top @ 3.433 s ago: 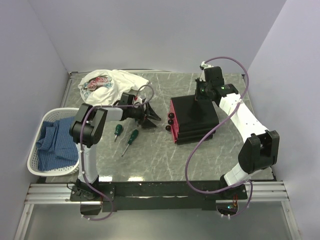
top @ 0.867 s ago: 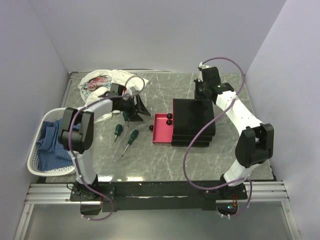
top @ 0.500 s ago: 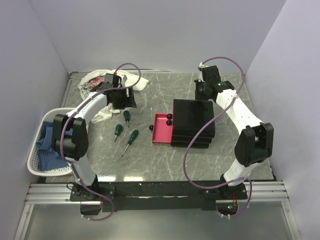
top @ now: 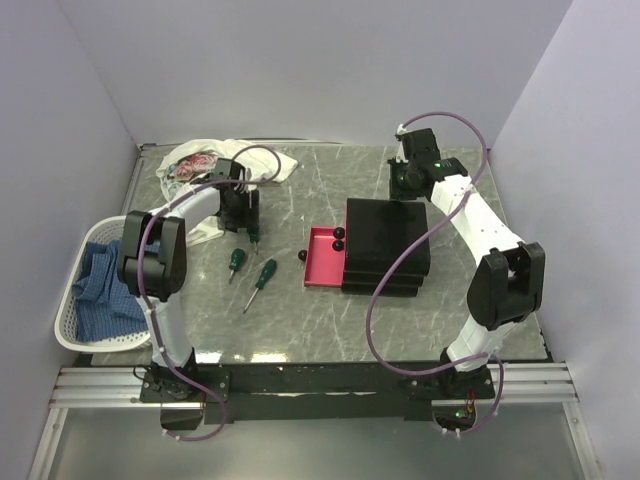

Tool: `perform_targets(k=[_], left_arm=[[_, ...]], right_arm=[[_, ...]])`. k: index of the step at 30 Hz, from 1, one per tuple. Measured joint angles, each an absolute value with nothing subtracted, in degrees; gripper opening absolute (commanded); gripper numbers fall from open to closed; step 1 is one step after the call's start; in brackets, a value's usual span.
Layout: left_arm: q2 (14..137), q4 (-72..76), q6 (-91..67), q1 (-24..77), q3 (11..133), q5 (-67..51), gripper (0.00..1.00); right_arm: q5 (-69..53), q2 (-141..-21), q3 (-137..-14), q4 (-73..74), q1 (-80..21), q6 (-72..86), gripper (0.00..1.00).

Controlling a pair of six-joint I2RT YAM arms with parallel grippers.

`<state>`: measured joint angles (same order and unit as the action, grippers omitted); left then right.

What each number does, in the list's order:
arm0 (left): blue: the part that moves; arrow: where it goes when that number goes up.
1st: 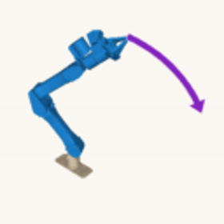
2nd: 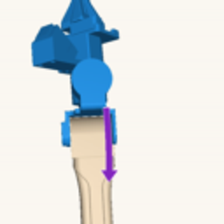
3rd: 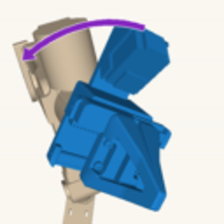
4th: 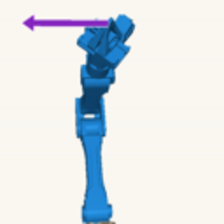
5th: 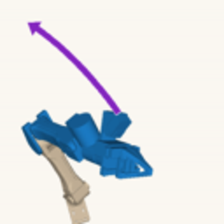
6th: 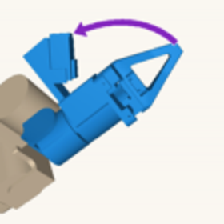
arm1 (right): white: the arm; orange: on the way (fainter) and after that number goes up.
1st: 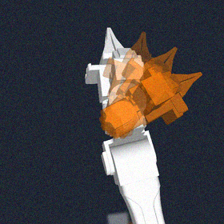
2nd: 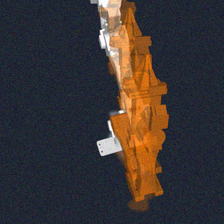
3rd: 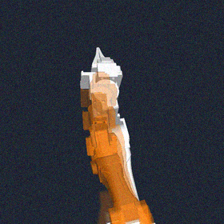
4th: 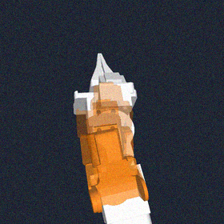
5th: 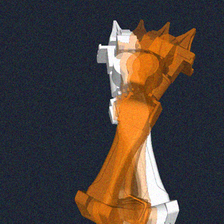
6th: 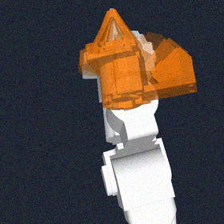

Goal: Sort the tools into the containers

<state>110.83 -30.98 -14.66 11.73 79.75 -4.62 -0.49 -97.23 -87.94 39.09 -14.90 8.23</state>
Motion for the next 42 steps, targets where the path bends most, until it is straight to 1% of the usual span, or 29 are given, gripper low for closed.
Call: perform_targets(k=[2,5,6,8,11,12,14,15,21,25,31,34,42], left_arm=[[111.8,-31.0,-14.2,11.8,79.7,-4.6,0.64],[112.5,-30.9,-14.0,12.2,79.8,-4.7,0.58],[112.6,-30.9,-14.0,12.4,79.8,-4.7,0.52],[113.2,-30.8,-13.7,12.9,80.3,-4.9,0.48],[114.4,-30.4,-13.0,13.5,80.9,-5.7,0.34],[114.6,-30.3,-12.8,13.6,81.1,-5.8,0.26],[114.8,-30.1,-12.6,13.6,81.3,-6.5,0.21],[114.9,-29.9,-12.5,13.7,81.4,-6.8,0.14],[113.8,-30.3,-12.7,13.8,81.2,-9.8,0.01],[107.7,-30.3,-13.3,14.9,78.6,-14.2,0.01],[98.8,-28.7,-14.8,20.2,76.7,-21.8,0.01],[98.4,-27.7,-15.3,22.8,76.6,-25.4,0.01],[101.5,-27.5,-16.2,26.1,76.8,-29.5,0.01]], right_arm=[[-0.5,-97.2,-88.0,39.1,-14.9,8.2,0.0],[-0.5,-97.2,-88.0,39.1,-14.9,8.2,0.0],[-0.5,-97.2,-88.0,39.1,-14.9,8.2,0.0],[-0.5,-97.2,-88.0,39.1,-14.9,8.2,0.0],[-0.5,-97.2,-88.0,39.1,-14.9,8.2,0.0],[-0.5,-97.2,-88.0,39.1,-14.9,8.2,0.0],[-0.5,-97.2,-88.0,39.1,-14.9,8.3,0.0],[-0.5,-97.2,-88.0,39.1,-14.9,8.2,0.0],[-0.4,-97.2,-88.0,39.1,-14.9,8.2,0.0],[-0.2,-97.2,-88.0,39.1,-15.0,8.2,0.0],[0.6,-97.2,-87.9,39.0,-15.4,8.0,0.0],[1.1,-97.2,-87.9,39.0,-15.6,8.0,0.0],[2.0,-97.2,-87.8,38.8,-16.0,7.7,0.0]])
